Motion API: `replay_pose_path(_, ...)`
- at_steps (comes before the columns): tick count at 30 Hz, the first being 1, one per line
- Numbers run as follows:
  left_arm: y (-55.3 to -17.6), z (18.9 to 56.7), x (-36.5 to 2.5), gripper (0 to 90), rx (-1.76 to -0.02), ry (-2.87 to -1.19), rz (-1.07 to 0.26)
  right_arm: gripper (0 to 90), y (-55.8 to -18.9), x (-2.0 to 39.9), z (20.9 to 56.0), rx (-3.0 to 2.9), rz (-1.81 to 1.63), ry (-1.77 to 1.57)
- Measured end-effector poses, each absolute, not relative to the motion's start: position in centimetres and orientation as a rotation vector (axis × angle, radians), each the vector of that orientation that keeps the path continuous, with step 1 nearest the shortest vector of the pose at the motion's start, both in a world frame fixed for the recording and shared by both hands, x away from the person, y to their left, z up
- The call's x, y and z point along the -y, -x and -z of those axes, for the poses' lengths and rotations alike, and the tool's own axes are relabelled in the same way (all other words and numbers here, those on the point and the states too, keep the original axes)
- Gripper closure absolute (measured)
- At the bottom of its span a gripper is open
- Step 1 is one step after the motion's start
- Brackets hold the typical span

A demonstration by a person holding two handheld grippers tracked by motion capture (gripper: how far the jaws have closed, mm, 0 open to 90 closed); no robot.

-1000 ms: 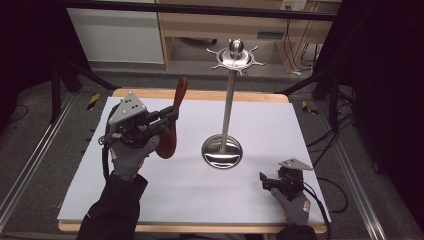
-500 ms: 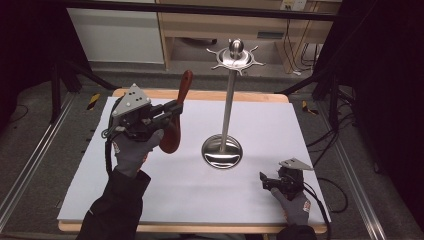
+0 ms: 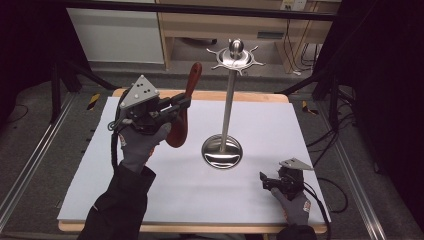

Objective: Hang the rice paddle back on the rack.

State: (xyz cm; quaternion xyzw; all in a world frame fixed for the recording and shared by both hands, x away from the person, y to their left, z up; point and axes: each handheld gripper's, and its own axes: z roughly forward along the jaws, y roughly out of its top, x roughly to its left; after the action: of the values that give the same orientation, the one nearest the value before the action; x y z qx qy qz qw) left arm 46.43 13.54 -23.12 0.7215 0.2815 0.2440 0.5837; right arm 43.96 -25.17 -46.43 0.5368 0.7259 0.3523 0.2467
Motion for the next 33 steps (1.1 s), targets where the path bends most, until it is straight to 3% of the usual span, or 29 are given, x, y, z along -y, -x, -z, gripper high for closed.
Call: replay_pose_path(33, -47.2, 22.7, -11.7, 78.5, -0.633, -1.702, -0.559, 11.9, -44.0, 25.2, 46.3, -1.979, -0.967, -1.465)
